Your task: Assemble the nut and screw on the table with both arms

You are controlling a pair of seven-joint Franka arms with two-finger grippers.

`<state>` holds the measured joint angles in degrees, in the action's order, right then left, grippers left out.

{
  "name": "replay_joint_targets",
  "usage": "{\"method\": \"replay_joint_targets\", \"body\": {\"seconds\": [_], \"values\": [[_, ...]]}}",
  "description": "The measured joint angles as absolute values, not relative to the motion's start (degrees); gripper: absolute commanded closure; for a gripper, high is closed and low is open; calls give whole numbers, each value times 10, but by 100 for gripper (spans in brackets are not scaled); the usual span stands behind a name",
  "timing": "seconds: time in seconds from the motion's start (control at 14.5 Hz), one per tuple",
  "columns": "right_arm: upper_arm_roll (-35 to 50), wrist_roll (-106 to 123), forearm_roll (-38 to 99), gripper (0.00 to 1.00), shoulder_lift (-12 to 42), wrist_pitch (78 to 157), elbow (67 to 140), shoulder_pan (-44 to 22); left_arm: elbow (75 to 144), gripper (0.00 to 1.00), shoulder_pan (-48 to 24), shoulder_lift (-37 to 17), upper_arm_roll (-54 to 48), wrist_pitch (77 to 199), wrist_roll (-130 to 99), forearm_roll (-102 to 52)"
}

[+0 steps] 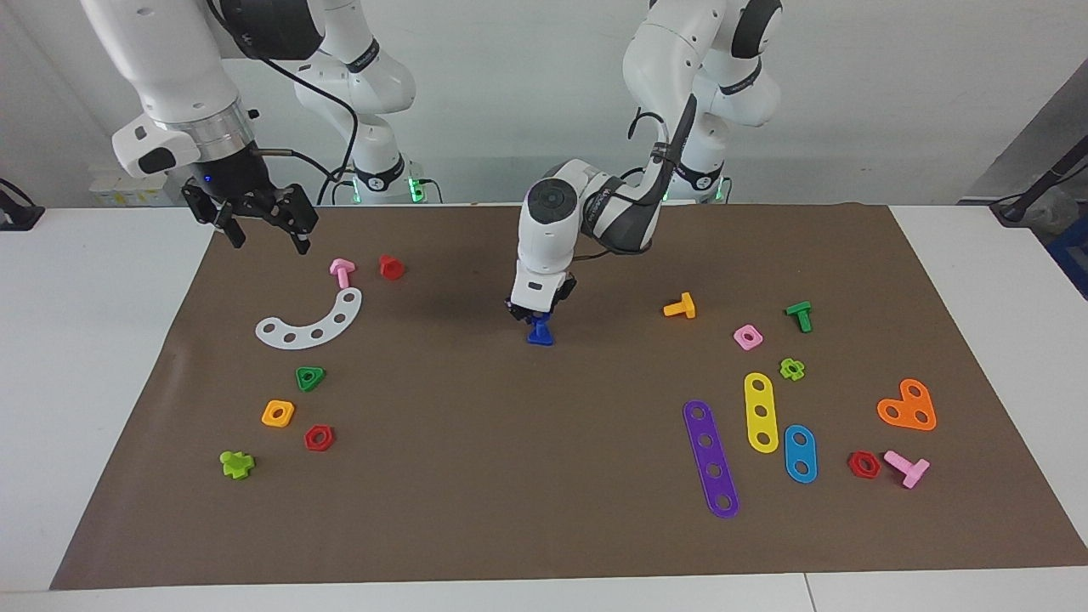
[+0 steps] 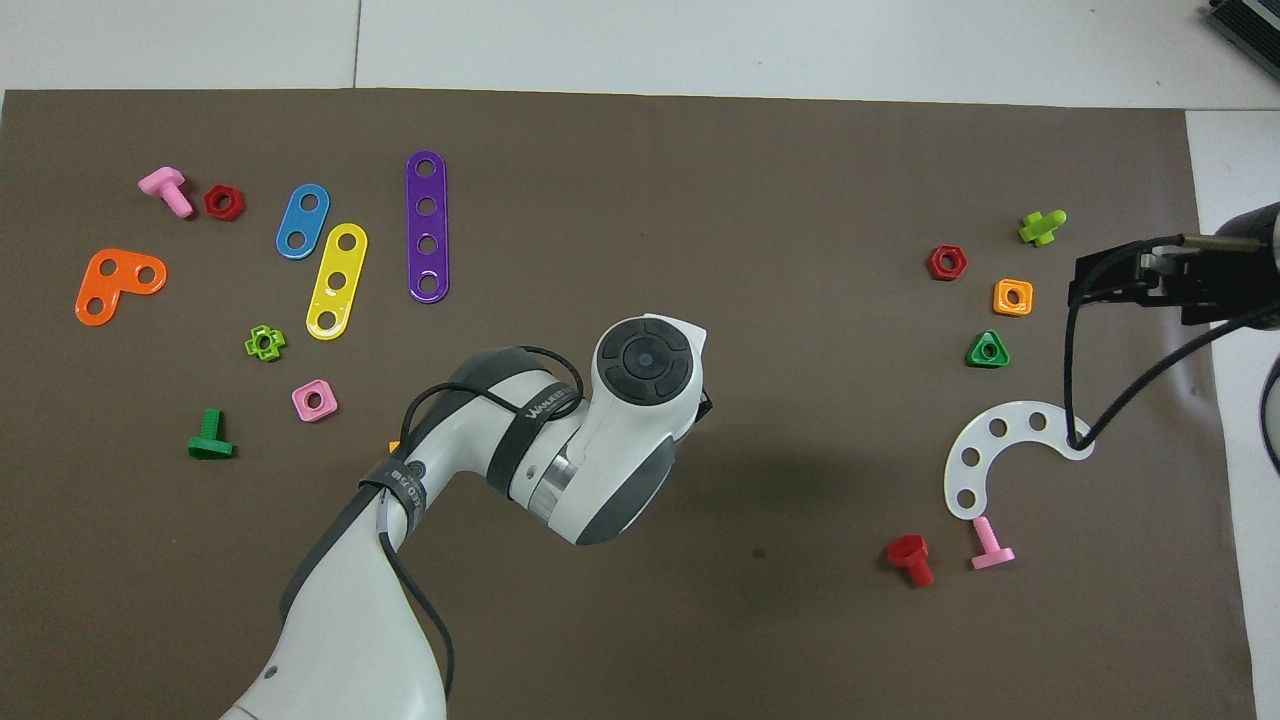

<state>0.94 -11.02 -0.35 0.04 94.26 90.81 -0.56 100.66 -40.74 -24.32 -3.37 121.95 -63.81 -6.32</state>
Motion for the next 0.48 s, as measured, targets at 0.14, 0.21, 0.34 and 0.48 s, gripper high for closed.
{"method": "replay_joint_targets", "body": {"seconds": [0.14, 0.21, 0.34, 0.48], "values": [[9, -110, -3, 0, 0, 943, 908, -6, 1008, 100, -407, -243, -33, 1221, -638, -63], [9, -110, -3, 0, 0, 943, 908, -6, 1007, 100, -407, -242, -33, 1221, -638, -63], [9, -110, -3, 0, 0, 943, 908, -6, 998, 100, -407, -241, -32, 1217, -638, -63], [9, -110, -3, 0, 0, 943, 908, -6, 980, 100, -407, -241, -31, 1196, -638, -63]]}}
